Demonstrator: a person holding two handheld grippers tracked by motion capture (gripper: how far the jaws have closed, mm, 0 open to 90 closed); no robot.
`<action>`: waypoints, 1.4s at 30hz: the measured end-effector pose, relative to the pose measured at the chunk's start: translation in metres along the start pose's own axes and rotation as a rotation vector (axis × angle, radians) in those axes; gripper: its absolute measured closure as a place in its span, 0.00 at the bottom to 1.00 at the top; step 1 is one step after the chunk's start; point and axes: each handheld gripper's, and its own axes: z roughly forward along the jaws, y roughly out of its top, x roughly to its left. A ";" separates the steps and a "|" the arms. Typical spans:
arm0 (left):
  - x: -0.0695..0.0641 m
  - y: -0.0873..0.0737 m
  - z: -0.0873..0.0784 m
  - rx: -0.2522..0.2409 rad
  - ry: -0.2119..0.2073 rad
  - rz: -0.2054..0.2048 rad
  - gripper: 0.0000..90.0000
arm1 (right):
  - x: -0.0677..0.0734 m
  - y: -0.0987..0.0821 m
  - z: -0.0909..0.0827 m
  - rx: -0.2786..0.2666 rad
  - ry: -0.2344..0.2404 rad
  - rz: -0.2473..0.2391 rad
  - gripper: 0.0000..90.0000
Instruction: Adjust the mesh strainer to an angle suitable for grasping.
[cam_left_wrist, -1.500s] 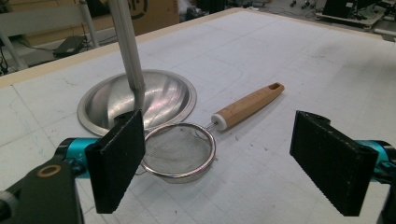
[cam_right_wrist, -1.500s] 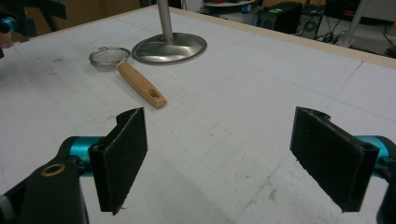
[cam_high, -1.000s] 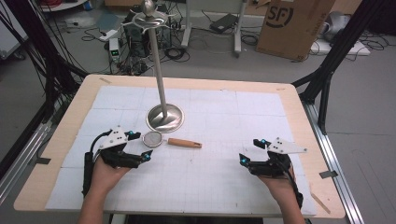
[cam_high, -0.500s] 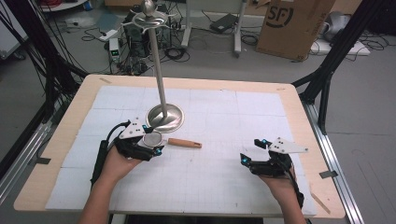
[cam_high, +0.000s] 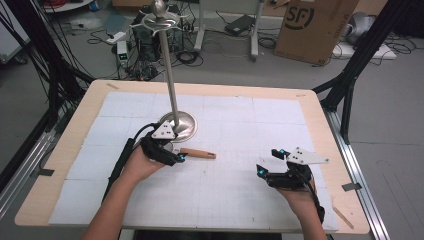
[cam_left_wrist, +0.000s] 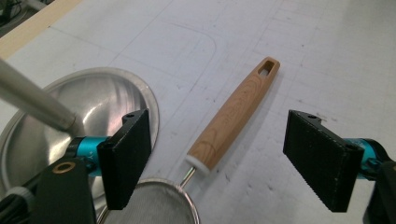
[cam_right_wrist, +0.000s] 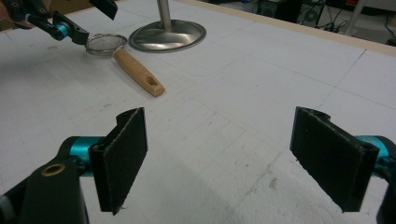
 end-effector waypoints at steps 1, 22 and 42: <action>0.001 0.001 0.003 0.022 0.001 0.009 0.29 | 0.000 0.000 0.000 0.002 -0.002 0.001 0.20; 0.010 0.002 0.043 0.262 -0.043 0.048 0.42 | -0.002 0.000 -0.001 -0.006 -0.004 0.004 0.20; -0.001 0.005 0.030 0.390 -0.114 -0.020 0.76 | -0.002 0.000 -0.001 -0.003 -0.006 0.005 0.20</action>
